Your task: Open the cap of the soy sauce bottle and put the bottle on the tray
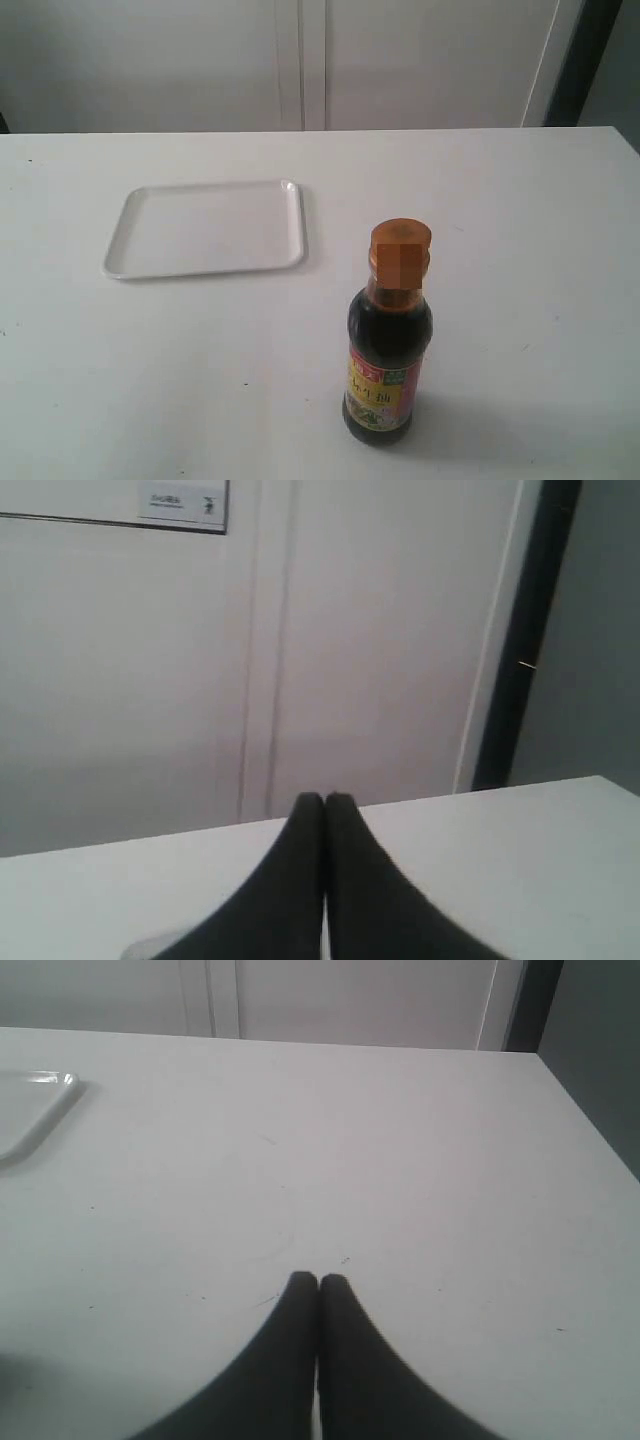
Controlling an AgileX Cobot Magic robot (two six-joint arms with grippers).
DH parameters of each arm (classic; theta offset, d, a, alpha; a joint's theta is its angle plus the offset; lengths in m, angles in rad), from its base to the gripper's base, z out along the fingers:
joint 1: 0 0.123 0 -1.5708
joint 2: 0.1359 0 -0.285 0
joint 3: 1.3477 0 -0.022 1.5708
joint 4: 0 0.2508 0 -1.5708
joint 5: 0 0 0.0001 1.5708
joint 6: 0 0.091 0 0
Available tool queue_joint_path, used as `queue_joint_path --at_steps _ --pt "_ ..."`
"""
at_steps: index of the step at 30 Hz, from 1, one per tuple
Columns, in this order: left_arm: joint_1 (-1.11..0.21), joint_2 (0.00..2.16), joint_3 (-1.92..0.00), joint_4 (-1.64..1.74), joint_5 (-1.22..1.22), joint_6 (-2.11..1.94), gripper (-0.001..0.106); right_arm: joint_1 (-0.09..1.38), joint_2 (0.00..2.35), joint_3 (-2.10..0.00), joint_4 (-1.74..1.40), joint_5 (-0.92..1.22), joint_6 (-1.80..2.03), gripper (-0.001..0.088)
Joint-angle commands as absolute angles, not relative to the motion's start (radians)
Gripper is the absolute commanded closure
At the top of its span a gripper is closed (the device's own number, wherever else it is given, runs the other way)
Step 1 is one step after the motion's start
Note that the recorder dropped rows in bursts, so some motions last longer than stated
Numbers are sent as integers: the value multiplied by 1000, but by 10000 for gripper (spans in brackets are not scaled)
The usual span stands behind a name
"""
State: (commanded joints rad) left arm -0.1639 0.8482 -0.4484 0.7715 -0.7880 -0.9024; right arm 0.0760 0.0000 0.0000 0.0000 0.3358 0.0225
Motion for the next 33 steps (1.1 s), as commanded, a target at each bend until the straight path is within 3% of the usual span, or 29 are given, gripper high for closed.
queue_joint_path --at_steps 13,20,27,30,33 --pt "-164 1017 -531 1107 -1221 -1057 1053 76 0 0 0 336 22 868" --pt "-181 1070 -563 1207 -1221 -1100 1053 76 0 0 0 336 22 868" --pt "-290 1110 -618 1213 -1221 -1106 1048 76 0 0 0 336 22 868" --pt "-340 1127 -642 1205 -1221 -1106 927 76 0 0 0 336 22 868" --pt "-390 1144 -656 1183 -1221 -1106 628 76 0 0 0 336 22 868"
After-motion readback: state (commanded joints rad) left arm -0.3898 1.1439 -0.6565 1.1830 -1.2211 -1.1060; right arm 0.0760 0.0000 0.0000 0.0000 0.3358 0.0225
